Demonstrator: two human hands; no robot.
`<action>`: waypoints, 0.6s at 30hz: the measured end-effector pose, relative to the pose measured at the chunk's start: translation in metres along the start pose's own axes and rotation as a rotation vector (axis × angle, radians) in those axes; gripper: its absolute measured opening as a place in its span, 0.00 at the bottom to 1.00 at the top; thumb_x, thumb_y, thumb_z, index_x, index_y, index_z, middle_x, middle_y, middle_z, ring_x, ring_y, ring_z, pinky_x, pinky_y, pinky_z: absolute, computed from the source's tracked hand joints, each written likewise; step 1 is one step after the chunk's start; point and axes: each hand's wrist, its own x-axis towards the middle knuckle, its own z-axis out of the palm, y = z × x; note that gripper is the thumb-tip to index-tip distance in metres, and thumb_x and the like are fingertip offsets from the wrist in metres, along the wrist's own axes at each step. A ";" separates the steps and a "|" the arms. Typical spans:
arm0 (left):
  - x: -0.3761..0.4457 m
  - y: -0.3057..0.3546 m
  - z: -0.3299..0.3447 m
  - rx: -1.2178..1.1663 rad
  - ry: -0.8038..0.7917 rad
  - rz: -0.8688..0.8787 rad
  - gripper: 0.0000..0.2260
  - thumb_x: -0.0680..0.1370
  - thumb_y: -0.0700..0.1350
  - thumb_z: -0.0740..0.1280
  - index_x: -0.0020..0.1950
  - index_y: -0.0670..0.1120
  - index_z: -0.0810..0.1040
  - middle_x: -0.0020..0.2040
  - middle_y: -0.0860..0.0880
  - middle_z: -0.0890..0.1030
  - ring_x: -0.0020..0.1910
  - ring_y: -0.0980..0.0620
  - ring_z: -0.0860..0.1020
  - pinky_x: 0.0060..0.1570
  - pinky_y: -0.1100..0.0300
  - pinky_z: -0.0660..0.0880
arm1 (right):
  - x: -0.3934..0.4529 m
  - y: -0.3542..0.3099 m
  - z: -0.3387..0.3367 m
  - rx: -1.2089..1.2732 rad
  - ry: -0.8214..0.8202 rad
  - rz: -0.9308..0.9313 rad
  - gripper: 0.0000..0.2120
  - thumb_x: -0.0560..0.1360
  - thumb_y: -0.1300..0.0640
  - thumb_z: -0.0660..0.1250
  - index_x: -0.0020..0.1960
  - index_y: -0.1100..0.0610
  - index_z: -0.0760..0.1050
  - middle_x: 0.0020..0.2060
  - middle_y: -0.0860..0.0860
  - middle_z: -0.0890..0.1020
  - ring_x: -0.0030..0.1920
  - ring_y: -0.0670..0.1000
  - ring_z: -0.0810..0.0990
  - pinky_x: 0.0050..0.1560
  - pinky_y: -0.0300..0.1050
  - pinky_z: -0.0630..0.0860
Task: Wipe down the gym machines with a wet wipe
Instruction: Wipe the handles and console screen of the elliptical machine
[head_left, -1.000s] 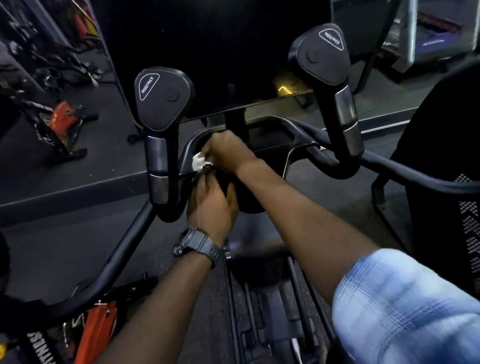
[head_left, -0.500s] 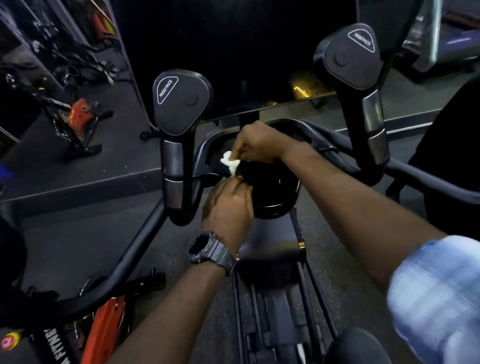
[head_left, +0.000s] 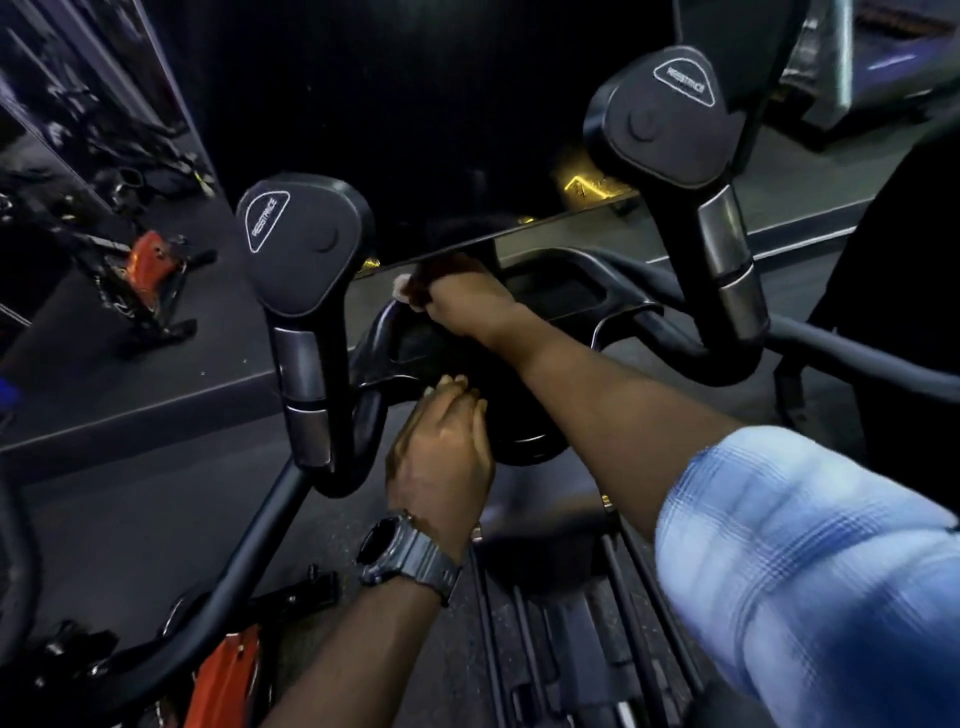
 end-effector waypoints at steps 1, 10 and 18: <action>0.000 0.000 0.000 -0.008 -0.004 -0.003 0.14 0.79 0.44 0.60 0.51 0.39 0.84 0.55 0.44 0.84 0.57 0.47 0.81 0.59 0.54 0.77 | 0.002 0.003 0.004 -0.006 0.039 0.039 0.13 0.78 0.51 0.64 0.59 0.53 0.79 0.60 0.55 0.79 0.61 0.56 0.77 0.58 0.43 0.74; 0.000 -0.003 0.003 -0.064 0.005 -0.028 0.17 0.79 0.45 0.58 0.54 0.37 0.84 0.57 0.43 0.83 0.59 0.47 0.81 0.62 0.50 0.76 | -0.024 0.021 -0.003 -0.020 0.108 0.168 0.13 0.79 0.56 0.61 0.61 0.49 0.78 0.57 0.57 0.79 0.57 0.59 0.78 0.51 0.45 0.73; -0.001 -0.003 0.006 -0.035 -0.017 -0.067 0.19 0.79 0.46 0.56 0.58 0.37 0.82 0.61 0.42 0.81 0.64 0.45 0.78 0.64 0.48 0.74 | -0.039 0.022 -0.016 0.010 -0.060 -0.018 0.12 0.76 0.56 0.66 0.56 0.57 0.82 0.53 0.56 0.84 0.56 0.56 0.80 0.57 0.41 0.71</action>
